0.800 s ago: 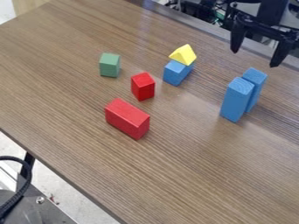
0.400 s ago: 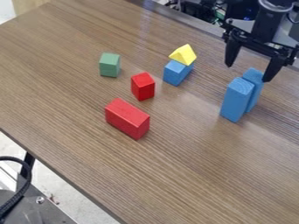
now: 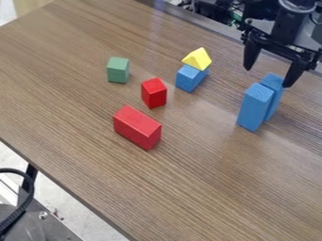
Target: Blue rectangular block placed on the left side of the table
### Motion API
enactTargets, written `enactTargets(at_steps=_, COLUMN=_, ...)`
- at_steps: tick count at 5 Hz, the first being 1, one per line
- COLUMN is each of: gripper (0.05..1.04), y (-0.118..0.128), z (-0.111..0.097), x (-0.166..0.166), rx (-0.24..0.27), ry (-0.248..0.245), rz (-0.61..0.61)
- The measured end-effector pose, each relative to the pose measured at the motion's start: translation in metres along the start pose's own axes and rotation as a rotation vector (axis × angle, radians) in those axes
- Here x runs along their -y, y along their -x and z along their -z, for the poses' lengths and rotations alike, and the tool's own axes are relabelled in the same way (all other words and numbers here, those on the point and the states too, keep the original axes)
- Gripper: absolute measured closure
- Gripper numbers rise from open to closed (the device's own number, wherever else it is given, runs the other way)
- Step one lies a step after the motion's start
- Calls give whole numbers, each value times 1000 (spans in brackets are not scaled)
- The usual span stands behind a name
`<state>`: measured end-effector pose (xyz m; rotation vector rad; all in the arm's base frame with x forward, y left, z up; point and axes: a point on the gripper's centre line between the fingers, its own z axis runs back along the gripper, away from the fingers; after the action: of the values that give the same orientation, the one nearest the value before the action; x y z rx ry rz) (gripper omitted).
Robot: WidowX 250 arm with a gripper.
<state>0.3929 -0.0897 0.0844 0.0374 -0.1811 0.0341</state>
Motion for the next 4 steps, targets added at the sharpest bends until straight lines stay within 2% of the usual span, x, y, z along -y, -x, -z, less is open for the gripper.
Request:
enactTargets(at_steps=1, gripper=84, y=0, z=4, x=5, rx=21, ry=4, rz=37)
enactTargets(at_steps=2, gripper=121, y=1, z=8, x=7, rx=15, ry=5, rz=52)
enactTargets(at_steps=3, gripper=399, y=1, z=19, x=9, rx=-10, ry=6, rz=49)
enactTargets(at_steps=4, gripper=515, y=2, z=21, x=8, rx=-14, ry=4, rz=44)
